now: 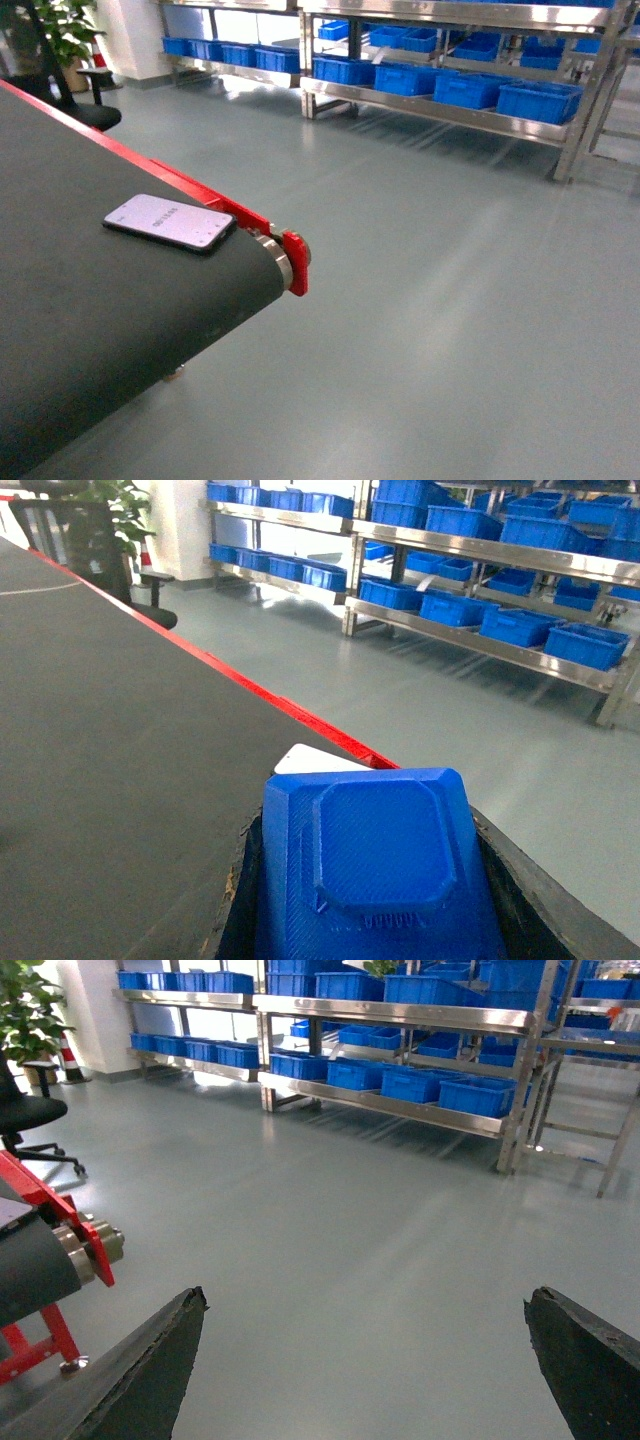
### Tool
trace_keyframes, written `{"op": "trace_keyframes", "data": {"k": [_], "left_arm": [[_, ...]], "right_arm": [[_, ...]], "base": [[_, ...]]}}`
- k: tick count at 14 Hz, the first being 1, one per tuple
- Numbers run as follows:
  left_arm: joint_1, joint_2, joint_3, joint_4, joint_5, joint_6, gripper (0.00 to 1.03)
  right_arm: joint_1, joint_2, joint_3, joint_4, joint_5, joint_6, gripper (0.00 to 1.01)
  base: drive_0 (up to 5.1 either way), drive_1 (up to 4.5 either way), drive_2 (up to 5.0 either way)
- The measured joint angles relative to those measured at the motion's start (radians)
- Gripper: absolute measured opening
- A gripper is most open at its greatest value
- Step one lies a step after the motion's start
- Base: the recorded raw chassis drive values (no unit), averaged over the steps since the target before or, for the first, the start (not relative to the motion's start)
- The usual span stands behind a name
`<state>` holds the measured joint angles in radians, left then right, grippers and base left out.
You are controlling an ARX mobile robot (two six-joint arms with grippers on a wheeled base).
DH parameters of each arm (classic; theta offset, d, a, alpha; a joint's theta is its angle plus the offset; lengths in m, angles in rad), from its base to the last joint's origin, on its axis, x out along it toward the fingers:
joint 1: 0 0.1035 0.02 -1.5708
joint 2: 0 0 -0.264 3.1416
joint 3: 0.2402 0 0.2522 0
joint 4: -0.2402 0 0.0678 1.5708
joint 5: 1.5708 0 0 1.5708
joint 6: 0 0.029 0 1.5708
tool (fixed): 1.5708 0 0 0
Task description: Pick blue part to blue bin on bottom shelf
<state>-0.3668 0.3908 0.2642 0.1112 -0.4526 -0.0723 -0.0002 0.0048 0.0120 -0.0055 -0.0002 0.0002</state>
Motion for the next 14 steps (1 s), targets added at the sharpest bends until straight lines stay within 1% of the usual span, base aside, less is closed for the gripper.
{"op": "trace_keyframes", "data": {"k": [14], "left_arm": [[0.0,0.0,0.0,0.0,0.0,0.0,0.43]], "right_arm": [[0.0,0.0,0.0,0.0,0.0,0.0,0.98]], "base": [[-1.6,-1.58,-1.6]]}}
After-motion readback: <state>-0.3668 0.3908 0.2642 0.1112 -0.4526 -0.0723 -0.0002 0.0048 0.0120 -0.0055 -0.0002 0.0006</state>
